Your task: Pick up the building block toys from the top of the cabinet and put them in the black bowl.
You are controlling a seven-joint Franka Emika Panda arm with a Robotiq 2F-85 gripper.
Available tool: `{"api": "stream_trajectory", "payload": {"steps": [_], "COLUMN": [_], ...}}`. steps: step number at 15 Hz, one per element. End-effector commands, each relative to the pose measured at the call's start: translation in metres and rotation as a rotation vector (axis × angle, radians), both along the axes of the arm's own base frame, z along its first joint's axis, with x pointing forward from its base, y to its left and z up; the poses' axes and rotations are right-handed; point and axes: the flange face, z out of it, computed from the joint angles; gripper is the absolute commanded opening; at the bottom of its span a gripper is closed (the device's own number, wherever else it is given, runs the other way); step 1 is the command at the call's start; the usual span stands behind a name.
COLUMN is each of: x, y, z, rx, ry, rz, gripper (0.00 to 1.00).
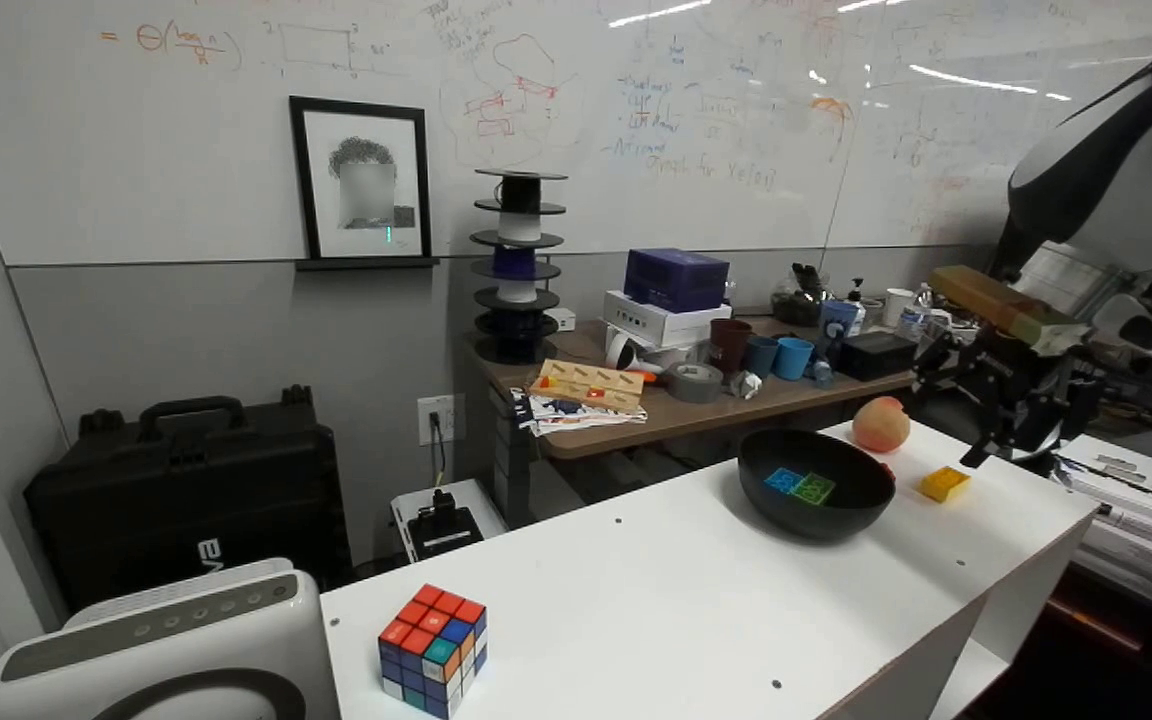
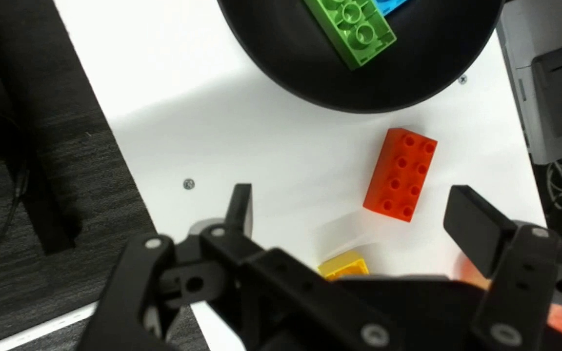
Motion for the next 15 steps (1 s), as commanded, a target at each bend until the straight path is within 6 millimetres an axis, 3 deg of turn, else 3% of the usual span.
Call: {"api": "stream_trajectory", "payload": {"steps": [1,8,15], "x": [0.018,0.054,0.065], "y": [-0.006,-0.006,-0.007], "z": [0.003,-0.017,-0.048], "rx": [-0.027,-0.078,-0.094], "ry": [0.035,0.041,0.073], "rz": [-0.035,0.013,0.011], "gripper": [1.00,1.00,1.00]}}
